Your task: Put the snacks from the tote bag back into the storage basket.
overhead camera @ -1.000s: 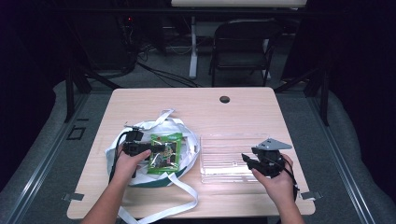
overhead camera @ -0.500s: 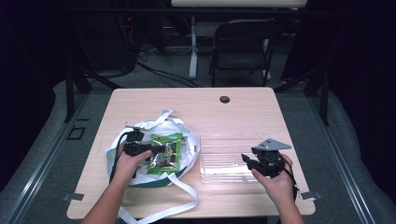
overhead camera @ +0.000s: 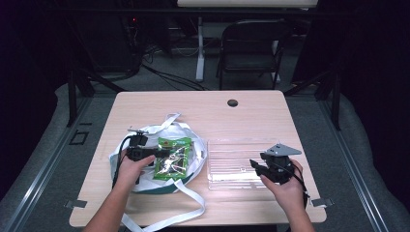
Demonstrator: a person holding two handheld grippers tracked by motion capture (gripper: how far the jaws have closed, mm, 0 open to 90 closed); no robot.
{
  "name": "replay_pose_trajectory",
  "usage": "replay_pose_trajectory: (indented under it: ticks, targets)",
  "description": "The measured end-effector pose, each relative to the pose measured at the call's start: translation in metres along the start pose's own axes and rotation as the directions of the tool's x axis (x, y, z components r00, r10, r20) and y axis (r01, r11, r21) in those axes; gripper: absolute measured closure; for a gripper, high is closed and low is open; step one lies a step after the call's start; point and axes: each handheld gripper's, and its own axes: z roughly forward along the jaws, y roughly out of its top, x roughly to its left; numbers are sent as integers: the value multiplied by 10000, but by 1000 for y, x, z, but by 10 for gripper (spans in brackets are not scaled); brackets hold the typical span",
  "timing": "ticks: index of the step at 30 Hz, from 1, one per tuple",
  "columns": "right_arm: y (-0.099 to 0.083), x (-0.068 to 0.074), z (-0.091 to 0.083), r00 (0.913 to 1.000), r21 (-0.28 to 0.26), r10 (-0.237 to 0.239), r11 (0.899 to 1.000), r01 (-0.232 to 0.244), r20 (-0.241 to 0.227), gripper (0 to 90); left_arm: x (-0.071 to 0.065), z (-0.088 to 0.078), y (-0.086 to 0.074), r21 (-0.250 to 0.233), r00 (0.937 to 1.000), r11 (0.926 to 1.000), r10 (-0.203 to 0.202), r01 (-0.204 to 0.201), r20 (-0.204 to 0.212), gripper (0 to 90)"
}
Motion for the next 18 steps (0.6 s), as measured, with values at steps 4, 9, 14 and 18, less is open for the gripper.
replay_pose_trajectory:
  ticks: [4, 9, 14, 18]
  targets:
    - [0, 0, 0, 10000, -34, 2, 10000, -2, 8, 520, -1, -4, 2, -39, 9998, 10000, 71, -70, 174, 633]
    - [-1, -1, 0, 10000, -96, 1, 10000, -1, 17, 520, 0, -10, 3, -1, 9992, 9999, 144, -144, 379, 670]
    - [-1, -1, 1, 10000, -69, 36, 10000, -36, 32, 520, 0, -13, 5, 64, 9985, 9997, 232, -235, 502, 694]
    - [-1, -1, 1, 10000, -66, 44, 10000, -43, 34, 520, 1, -15, 5, 66, 9981, 9997, 212, -216, 578, 707]
